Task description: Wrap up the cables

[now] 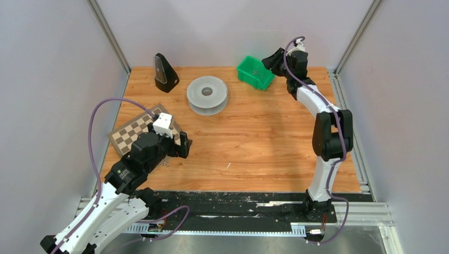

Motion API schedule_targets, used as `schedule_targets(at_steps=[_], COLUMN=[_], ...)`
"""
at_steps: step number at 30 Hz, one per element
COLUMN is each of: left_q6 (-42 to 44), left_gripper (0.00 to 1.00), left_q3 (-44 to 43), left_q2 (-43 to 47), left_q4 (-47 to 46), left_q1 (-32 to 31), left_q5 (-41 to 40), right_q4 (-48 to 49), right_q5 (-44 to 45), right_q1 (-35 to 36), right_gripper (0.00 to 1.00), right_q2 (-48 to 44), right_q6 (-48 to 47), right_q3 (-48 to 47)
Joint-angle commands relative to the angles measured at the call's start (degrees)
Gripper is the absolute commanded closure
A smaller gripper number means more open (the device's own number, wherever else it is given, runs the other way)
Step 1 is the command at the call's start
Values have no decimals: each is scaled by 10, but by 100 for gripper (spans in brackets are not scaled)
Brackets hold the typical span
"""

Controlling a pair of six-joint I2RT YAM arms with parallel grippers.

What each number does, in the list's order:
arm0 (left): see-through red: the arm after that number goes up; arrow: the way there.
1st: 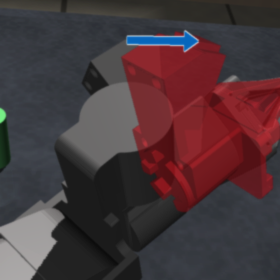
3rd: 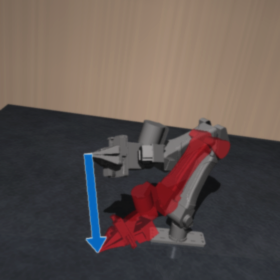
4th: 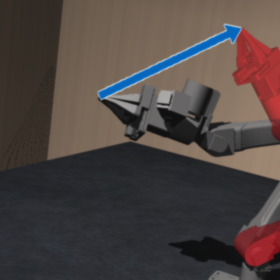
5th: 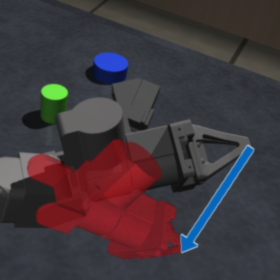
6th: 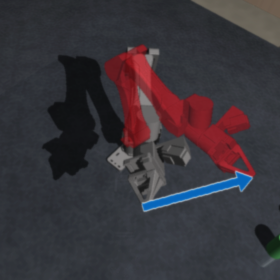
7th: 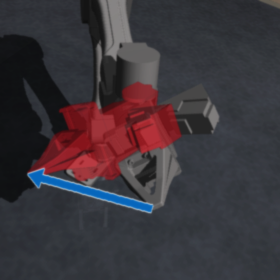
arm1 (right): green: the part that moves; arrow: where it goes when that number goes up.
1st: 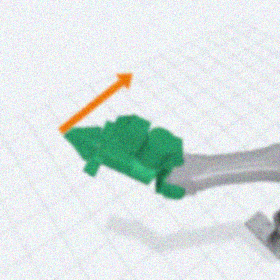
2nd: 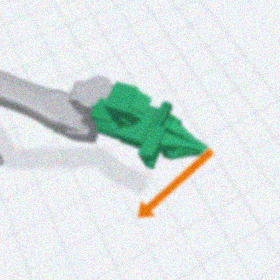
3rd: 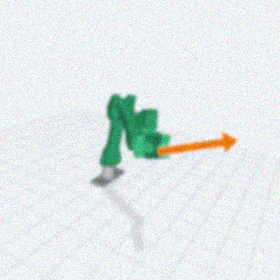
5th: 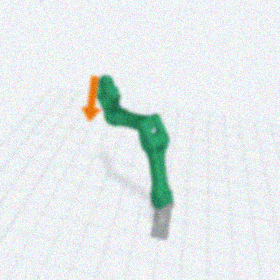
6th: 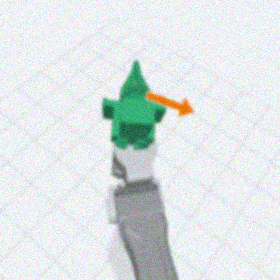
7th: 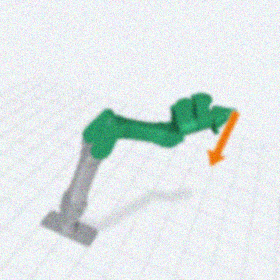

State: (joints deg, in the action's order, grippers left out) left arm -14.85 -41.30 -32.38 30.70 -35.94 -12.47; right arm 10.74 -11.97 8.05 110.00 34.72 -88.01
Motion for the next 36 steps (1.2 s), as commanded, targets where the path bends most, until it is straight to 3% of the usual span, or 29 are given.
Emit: schedule_targets(at_steps=[1,6,13,29,32,36], left_q6=[5,5,5,5,5,5], left_gripper=[0,0,0,0,0,0], left_q3=[-9,-9,-11,-12,-13,-14], left_q2=[-7,-12,-28,-49,-51,-55], left_q4=[-14,-16,-19,-20,-20,-19], left_q1=[2,3,3,8,10,13], left_q5=[9,-1,4,-5,-5,-6], right_q4=[-11,-11,20,104,112,131], right_q5=[-22,-34,-45,-71,-67,-71], right_q1=[-1,-1,0,-1,-1,-2], right_gripper=[53,53,54,61,66,91], right_q2=[87,214,325,444,452,448], right_q6=[27,42,48,87,92,95], right_q3=[-109,-209,-297,-381,-388,-390])
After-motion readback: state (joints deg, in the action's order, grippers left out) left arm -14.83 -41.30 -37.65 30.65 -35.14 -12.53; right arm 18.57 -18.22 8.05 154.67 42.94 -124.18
